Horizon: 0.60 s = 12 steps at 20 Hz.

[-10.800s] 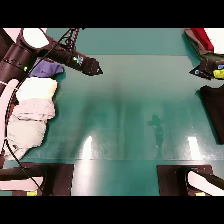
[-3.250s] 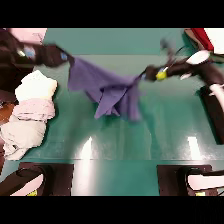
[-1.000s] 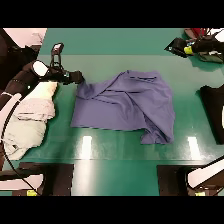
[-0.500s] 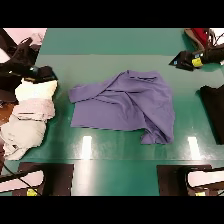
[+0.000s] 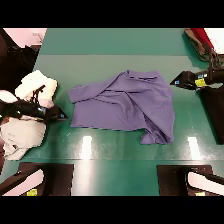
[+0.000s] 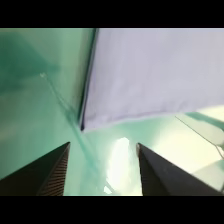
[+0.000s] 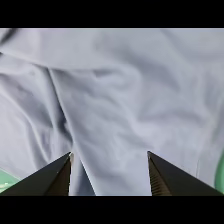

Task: Fold the shirts.

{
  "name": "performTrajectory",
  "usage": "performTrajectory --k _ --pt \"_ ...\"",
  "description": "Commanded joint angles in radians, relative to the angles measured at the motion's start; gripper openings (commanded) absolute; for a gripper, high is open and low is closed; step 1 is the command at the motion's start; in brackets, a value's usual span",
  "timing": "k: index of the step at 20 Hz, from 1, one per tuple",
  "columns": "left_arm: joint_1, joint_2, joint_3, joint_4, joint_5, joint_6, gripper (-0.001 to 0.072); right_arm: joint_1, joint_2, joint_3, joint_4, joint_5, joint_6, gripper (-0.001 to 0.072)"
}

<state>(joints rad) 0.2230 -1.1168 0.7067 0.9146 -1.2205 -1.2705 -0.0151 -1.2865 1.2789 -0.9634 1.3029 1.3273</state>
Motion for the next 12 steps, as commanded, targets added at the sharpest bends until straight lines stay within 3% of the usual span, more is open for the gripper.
performTrajectory --k 1,2,9,12 --pt "0.003 0.016 -0.161 -0.072 0.114 0.047 0.0497 0.001 0.074 -0.066 0.003 -0.001 -0.004 0.0476" --pt "0.003 0.016 -0.175 -0.077 0.140 0.048 0.0497 0.001 0.087 -0.065 0.003 0.002 -0.004 0.0447" --pt "0.000 0.012 -0.183 -0.127 0.201 0.074 0.0496 0.001 0.152 -0.065 0.003 -0.002 -0.004 0.0446" --pt "-0.068 0.010 -0.183 -0.132 0.243 0.074 0.0496 0.002 0.152 -0.065 0.004 -0.002 0.001 0.0447"
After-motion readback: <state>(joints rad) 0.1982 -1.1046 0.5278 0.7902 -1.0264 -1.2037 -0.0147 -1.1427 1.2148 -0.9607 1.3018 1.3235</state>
